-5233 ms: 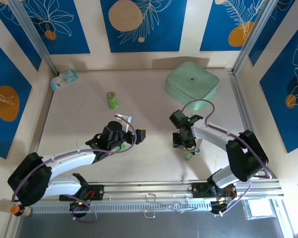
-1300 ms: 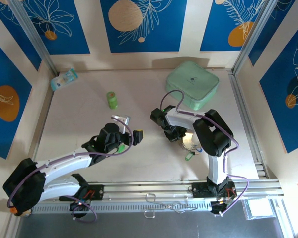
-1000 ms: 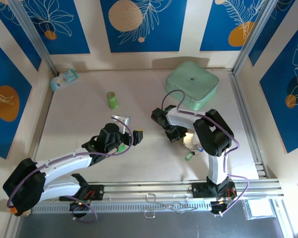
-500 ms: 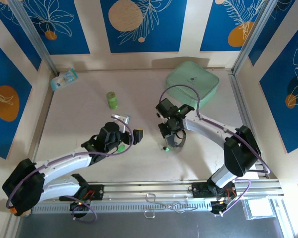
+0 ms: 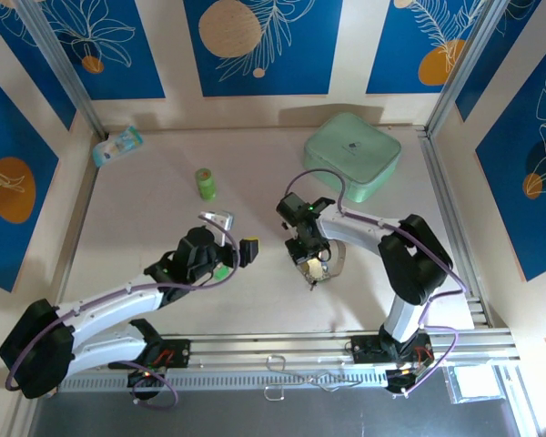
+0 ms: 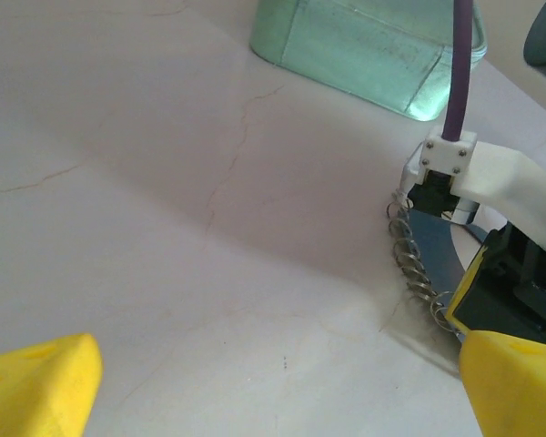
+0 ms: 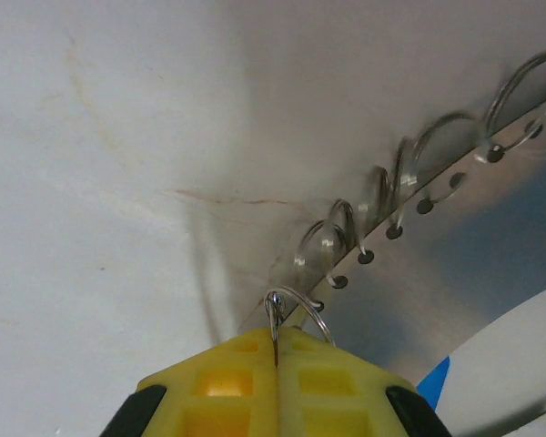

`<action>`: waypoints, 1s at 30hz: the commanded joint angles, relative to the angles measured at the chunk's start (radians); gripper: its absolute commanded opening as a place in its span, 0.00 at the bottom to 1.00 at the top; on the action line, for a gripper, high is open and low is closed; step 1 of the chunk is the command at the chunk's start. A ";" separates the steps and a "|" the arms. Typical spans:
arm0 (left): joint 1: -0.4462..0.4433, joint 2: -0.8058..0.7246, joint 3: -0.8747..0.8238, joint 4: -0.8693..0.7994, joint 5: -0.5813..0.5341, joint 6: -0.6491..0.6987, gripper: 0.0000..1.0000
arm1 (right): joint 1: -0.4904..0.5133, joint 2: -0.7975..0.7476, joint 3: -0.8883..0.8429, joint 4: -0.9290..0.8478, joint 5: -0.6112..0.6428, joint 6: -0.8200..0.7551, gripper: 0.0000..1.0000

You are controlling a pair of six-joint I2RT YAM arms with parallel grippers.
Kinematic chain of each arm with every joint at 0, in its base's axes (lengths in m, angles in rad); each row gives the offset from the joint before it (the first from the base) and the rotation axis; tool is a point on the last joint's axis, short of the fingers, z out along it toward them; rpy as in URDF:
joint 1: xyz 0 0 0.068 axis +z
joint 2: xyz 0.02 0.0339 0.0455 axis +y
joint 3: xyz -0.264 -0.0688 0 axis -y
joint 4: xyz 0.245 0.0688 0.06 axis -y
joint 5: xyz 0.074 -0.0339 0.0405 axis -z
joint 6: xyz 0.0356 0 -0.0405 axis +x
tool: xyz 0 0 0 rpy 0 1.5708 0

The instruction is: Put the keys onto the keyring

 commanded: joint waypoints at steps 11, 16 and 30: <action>-0.008 -0.039 -0.033 0.003 -0.023 -0.014 1.00 | 0.024 0.055 0.081 -0.084 0.107 0.064 0.36; -0.008 -0.034 -0.037 0.011 -0.024 -0.017 1.00 | 0.019 0.017 0.077 -0.072 0.071 0.059 0.44; -0.008 -0.020 -0.033 0.023 -0.019 -0.015 1.00 | -0.158 -0.194 -0.026 0.011 -0.088 0.114 0.37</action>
